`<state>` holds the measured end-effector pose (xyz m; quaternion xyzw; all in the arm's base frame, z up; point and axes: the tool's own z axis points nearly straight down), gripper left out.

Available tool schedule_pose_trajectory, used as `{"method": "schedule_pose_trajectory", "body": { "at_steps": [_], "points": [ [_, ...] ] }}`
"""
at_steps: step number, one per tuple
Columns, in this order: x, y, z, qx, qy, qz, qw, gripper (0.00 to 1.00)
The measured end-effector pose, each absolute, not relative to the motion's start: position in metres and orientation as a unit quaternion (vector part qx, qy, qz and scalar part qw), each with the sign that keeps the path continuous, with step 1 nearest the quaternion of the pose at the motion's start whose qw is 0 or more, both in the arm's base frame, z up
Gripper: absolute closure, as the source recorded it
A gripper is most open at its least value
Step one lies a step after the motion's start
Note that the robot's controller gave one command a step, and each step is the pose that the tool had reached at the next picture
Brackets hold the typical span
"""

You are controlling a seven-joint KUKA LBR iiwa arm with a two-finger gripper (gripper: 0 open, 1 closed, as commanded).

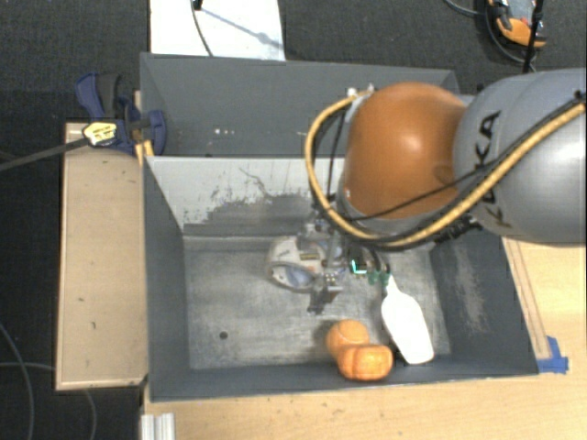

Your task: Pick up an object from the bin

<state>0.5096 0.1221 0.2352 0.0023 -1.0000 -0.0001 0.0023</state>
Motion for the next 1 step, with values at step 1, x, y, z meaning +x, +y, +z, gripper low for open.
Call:
{"method": "schedule_pose_trajectory", "body": {
  "at_steps": [1],
  "points": [
    [0.5113, 0.1215, 0.2386, 0.000, -1.000, -0.001, -0.001, 0.00]
  ]
}}
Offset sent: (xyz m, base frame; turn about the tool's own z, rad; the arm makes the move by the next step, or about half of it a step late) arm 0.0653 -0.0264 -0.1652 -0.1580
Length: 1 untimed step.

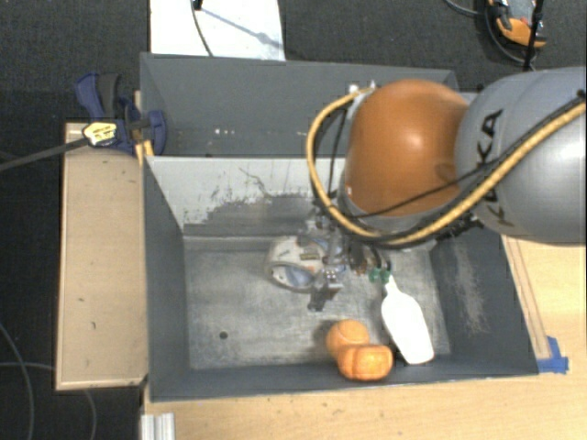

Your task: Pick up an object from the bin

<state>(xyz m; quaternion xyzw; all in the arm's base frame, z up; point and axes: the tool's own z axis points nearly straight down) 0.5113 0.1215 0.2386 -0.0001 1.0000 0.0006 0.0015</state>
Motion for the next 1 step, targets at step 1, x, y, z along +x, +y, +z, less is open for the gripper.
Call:
{"method": "schedule_pose_trajectory", "body": {
  "at_steps": [1],
  "points": [
    [0.5438, 0.1098, 0.1617, -0.039, 0.999, 0.001, 0.005, 0.00]
  ]
}}
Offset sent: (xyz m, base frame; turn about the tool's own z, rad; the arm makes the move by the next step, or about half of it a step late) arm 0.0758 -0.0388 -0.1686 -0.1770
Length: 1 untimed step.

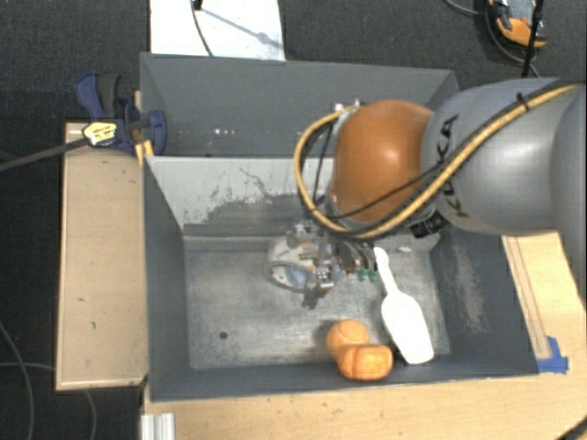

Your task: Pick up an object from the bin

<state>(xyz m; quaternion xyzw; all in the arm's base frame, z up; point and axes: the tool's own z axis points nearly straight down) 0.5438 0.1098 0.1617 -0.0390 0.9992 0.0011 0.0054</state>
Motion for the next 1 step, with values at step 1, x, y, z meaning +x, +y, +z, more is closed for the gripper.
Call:
{"method": "schedule_pose_trajectory", "body": {
  "at_steps": [1],
  "points": [
    [0.5708, 0.1118, 0.1360, -0.062, 0.998, 0.010, 0.031, 0.00]
  ]
}}
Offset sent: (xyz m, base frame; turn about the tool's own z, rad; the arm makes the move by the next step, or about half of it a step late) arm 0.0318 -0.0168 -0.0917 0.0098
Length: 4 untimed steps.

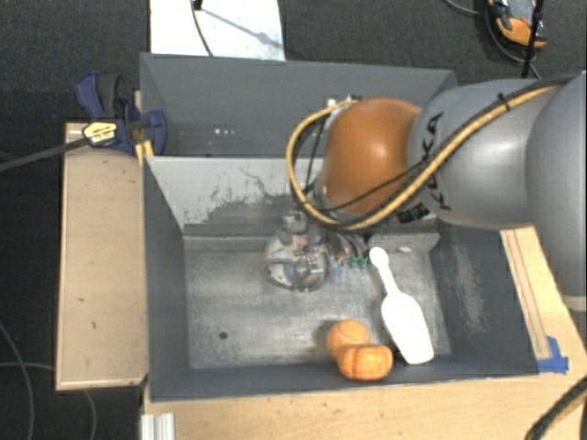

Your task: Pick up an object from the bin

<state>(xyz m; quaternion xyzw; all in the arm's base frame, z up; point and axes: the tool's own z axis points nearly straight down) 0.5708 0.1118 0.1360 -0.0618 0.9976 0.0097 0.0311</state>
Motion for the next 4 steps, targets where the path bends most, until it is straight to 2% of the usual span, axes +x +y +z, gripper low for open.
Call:
{"method": "schedule_pose_trajectory", "body": {
  "at_steps": [2, 3, 4],
  "points": [
    [0.571, 0.111, 0.135, -0.061, 0.998, 0.009, 0.031, 0.00],
    [0.556, 0.102, 0.115, -0.056, 0.998, 0.000, -0.001, 1.00],
    [0.556, 0.102, 0.115, -0.055, 0.998, 0.000, -0.001, 1.00]
  ]
}}
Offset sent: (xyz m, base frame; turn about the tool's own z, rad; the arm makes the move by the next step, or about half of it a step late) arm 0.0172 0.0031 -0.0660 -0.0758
